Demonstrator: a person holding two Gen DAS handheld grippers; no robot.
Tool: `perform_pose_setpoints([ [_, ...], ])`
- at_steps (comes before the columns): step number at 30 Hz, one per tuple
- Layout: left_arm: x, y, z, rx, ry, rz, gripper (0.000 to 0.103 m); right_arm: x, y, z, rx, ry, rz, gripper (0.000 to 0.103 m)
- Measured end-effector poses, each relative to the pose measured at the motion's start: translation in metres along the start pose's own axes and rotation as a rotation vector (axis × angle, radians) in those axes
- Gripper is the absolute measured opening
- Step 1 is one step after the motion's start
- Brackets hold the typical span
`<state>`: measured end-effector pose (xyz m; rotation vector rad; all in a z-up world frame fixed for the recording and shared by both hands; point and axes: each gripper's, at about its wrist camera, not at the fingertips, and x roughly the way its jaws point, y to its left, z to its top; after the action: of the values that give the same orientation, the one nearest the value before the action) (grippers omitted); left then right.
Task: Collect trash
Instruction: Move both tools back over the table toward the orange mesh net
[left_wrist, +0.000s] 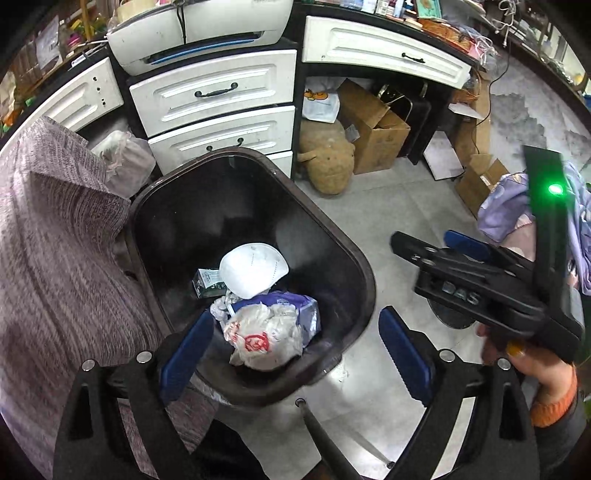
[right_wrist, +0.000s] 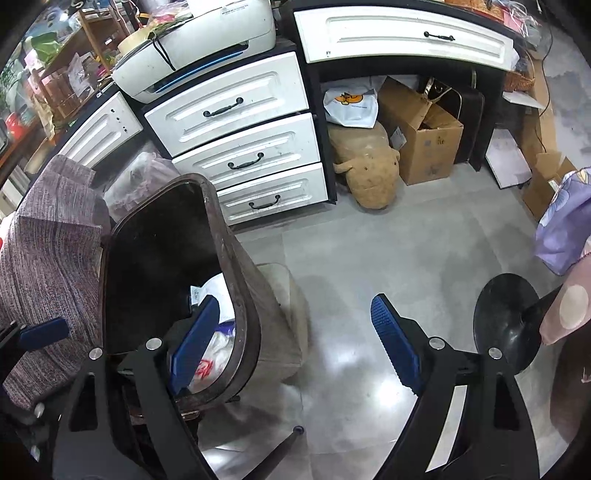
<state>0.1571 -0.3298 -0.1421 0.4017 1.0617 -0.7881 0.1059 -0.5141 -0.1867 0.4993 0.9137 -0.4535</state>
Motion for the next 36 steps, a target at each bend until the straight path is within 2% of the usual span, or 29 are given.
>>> perform_pose_setpoints([
  [8,-0.035,-0.003,-0.013,0.005,-0.08,0.013,0.093,-0.008,0.017,0.001,-0.03,-0.014,0.024,0.083],
  [14,-0.076,0.002,-0.016,-0.003,-0.179,0.03,0.095,-0.025,0.047,0.005,-0.087,-0.052,0.066,0.083],
  [17,-0.098,0.01,-0.018,-0.006,-0.235,0.062,0.096,-0.034,0.066,0.007,-0.125,-0.071,0.096,0.084],
  [20,-0.116,0.026,-0.021,-0.034,-0.27,0.095,0.097,-0.043,0.089,0.01,-0.179,-0.09,0.127,0.084],
  [26,-0.144,0.065,-0.03,-0.1,-0.29,0.165,0.097,-0.059,0.141,0.015,-0.275,-0.12,0.21,0.084],
  [36,-0.195,0.147,-0.052,-0.203,-0.336,0.365,0.097,-0.084,0.227,0.011,-0.447,-0.14,0.359,0.085],
])
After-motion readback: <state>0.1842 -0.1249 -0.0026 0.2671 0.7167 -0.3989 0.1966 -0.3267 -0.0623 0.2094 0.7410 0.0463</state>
